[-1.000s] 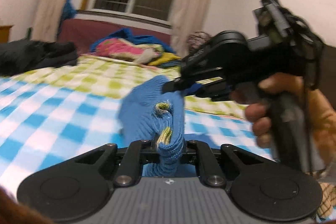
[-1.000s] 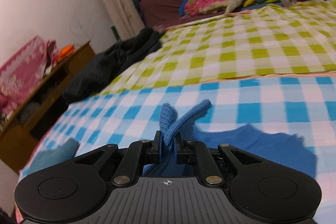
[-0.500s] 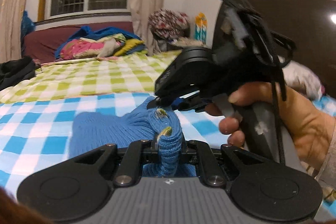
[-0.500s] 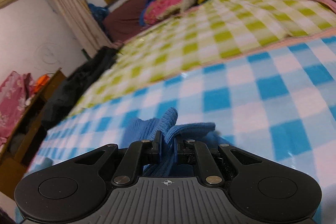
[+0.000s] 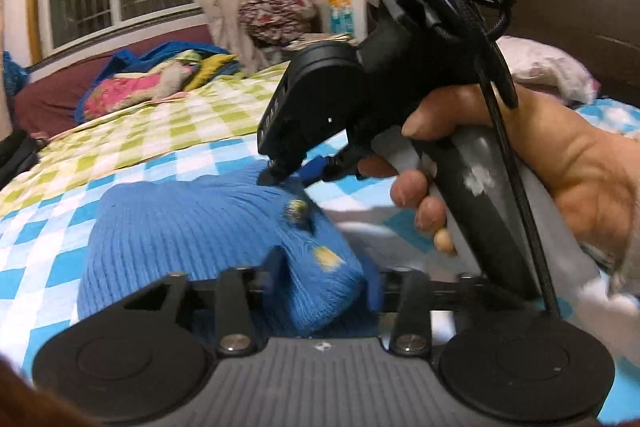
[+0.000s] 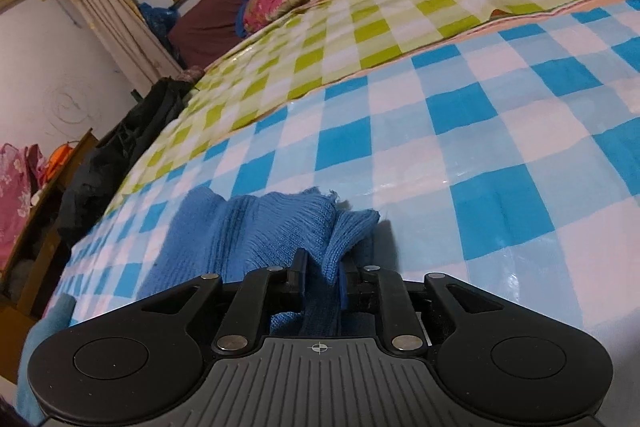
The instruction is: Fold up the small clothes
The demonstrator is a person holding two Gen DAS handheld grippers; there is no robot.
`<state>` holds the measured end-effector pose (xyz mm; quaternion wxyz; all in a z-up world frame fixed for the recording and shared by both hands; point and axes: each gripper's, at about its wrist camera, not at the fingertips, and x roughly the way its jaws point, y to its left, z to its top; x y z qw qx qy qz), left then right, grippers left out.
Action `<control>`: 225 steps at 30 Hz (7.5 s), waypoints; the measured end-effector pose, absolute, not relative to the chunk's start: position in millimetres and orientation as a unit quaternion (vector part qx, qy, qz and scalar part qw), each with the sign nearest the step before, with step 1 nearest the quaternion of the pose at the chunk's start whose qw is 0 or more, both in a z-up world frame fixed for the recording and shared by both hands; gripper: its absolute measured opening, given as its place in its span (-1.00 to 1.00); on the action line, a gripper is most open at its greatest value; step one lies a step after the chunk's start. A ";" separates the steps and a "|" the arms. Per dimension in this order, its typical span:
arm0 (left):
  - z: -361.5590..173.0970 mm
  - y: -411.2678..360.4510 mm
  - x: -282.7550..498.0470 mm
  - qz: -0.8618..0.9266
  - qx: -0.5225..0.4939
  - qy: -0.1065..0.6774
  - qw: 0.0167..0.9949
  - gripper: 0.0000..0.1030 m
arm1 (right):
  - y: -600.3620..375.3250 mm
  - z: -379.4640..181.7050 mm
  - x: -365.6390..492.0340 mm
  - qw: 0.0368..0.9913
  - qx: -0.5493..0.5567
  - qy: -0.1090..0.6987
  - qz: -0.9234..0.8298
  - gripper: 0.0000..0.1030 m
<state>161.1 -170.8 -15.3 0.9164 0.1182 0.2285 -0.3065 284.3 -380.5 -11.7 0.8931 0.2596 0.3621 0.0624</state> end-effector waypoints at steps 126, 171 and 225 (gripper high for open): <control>11.8 -49.9 115.0 -0.183 0.047 0.357 0.915 0.41 | -298.7 6.6 71.8 0.923 0.178 0.340 0.013 -0.52; 4.0 -31.9 69.8 -0.208 0.015 0.389 0.897 0.43 | -255.9 7.6 17.7 0.915 0.123 0.382 -0.054 -0.43; -0.9 -32.6 58.5 -0.206 0.027 0.408 0.889 0.45 | -259.7 -2.6 34.4 0.911 0.104 0.391 -0.082 -0.20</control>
